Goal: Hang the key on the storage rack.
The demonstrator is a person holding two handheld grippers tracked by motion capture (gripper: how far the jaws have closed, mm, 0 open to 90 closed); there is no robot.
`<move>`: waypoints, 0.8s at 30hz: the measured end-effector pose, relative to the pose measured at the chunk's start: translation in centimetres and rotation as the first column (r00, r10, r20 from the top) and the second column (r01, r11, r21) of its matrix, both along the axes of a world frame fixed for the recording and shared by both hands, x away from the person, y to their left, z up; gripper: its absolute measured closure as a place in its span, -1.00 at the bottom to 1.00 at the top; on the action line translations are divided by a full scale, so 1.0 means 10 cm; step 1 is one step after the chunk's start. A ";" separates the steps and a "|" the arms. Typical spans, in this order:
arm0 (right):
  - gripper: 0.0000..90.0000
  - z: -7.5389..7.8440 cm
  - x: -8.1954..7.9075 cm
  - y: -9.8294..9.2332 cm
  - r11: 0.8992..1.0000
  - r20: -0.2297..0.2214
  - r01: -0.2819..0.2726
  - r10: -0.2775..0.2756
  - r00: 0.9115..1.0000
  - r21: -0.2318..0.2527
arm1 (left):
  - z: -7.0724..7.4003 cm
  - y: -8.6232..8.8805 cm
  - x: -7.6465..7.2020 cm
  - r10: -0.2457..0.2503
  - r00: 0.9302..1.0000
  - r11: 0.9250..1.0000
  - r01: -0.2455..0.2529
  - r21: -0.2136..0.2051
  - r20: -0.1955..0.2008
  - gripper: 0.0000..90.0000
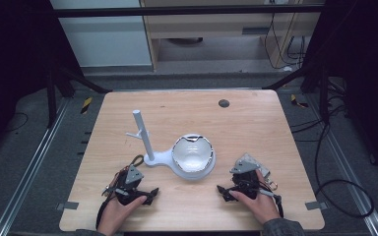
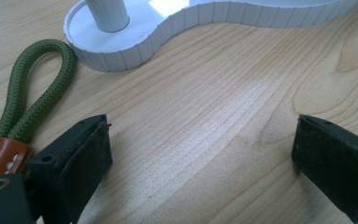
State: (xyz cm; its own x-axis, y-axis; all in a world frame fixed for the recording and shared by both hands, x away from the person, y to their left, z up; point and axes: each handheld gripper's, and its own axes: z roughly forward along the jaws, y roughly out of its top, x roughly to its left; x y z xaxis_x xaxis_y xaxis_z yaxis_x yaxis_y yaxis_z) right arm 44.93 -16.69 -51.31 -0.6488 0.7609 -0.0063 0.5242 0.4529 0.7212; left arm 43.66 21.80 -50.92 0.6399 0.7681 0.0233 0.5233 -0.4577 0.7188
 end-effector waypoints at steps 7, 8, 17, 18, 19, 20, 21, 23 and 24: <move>-0.99 0.00 -0.01 0.00 1.000 -0.003 0.009 -0.009 1.000 0.001 | 0.00 0.01 -0.01 -0.013 1.000 1.000 0.013 -0.007 -0.001 -0.90; -1.00 0.00 -0.01 0.00 1.000 -0.002 0.010 -0.010 1.000 0.002 | 0.01 0.02 -0.02 -0.017 1.000 1.000 0.017 -0.006 -0.002 -0.89; -0.99 0.00 -0.01 0.00 1.000 -0.002 0.011 -0.011 1.000 0.001 | 0.19 0.18 -0.07 -0.010 1.000 1.000 0.010 -0.008 0.008 -0.82; -0.99 0.00 -0.01 0.00 1.000 -0.002 0.011 -0.011 1.000 0.000 | 0.22 0.21 -0.07 -0.008 1.000 1.000 0.008 0.002 0.006 -0.81; -0.99 0.00 -0.01 0.00 1.000 -0.001 0.012 -0.012 1.000 0.000 | 0.25 0.24 -0.07 -0.008 1.000 1.000 0.008 0.010 0.003 -0.80; -0.99 0.00 -0.02 0.00 1.000 0.000 0.012 -0.012 1.000 -0.001 | 0.28 0.27 -0.06 -0.008 1.000 1.000 0.008 0.026 -0.005 -0.79; -0.99 0.00 -0.02 0.00 1.000 0.001 0.013 -0.013 1.000 -0.002 | 0.31 0.30 -0.05 -0.003 1.000 0.999 0.004 0.044 -0.014 -0.79; -0.99 0.00 -0.02 0.00 1.000 0.002 0.014 -0.014 1.000 -0.002 | 0.36 0.36 -0.03 -0.001 1.000 0.997 0.003 0.082 -0.022 -0.78; -0.99 0.00 -0.02 -0.01 1.000 0.002 0.016 -0.016 1.000 -0.001 | 0.39 0.38 -0.02 0.001 1.000 0.995 0.001 0.099 -0.025 -0.78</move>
State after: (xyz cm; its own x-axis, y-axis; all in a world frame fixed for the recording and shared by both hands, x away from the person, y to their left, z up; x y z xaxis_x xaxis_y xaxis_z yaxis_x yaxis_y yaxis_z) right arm 44.69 -16.75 -51.32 -0.6367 0.7710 -0.0080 0.5302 0.4453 0.7216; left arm 43.44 25.65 -47.04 0.6410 0.7630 0.0835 0.5405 -0.5260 0.6566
